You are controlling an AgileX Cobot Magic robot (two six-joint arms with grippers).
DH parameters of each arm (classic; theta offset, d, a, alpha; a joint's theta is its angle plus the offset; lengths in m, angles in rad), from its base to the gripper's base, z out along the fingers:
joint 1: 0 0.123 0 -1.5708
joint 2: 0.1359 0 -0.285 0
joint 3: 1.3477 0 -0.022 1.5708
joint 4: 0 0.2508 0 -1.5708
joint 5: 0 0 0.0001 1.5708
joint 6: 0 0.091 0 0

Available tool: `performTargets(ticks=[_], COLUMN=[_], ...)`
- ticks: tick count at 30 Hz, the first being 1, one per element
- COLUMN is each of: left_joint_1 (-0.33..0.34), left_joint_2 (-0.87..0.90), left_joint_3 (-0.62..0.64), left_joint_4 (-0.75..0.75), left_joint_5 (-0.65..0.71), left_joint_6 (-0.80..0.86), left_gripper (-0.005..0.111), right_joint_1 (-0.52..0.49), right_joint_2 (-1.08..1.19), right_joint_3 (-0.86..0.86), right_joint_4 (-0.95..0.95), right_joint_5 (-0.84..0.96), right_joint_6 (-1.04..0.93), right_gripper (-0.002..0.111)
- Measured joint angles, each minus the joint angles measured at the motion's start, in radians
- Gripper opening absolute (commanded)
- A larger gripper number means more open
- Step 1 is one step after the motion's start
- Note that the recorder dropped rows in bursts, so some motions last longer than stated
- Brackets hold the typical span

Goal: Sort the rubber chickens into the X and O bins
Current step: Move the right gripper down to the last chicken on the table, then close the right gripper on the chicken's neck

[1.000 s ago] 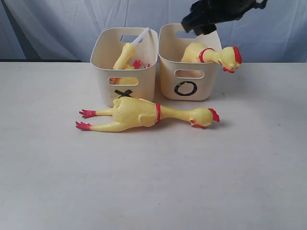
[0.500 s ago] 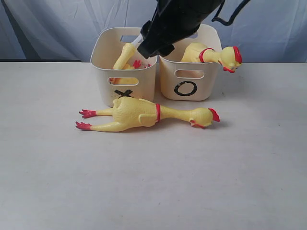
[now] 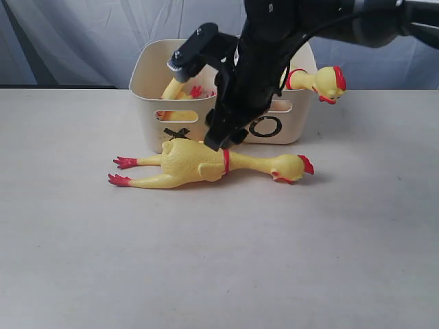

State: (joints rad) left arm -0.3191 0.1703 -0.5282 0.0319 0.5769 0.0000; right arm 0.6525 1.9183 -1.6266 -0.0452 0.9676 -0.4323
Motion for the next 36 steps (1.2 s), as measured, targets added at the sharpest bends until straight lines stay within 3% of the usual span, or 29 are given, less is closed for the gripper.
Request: performTargets(ticks=[16, 36], left_joint_1=[0.0, 0.0], left_joint_2=[0.0, 0.0], left_joint_3=[0.0, 0.0], left_joint_4=[0.0, 0.0], left_joint_5=[0.004, 0.004], left_joint_6=[0.0, 0.0], left_gripper=[0.0, 0.0], right_joint_1=[0.0, 0.0], right_joint_2=[0.158, 0.284], right_joint_3=[0.0, 0.0], right_joint_4=[-0.215, -0.317], right_joint_5=[0.002, -0.098], right_joint_6=[-0.04, -0.041], right_gripper=[0.062, 0.062])
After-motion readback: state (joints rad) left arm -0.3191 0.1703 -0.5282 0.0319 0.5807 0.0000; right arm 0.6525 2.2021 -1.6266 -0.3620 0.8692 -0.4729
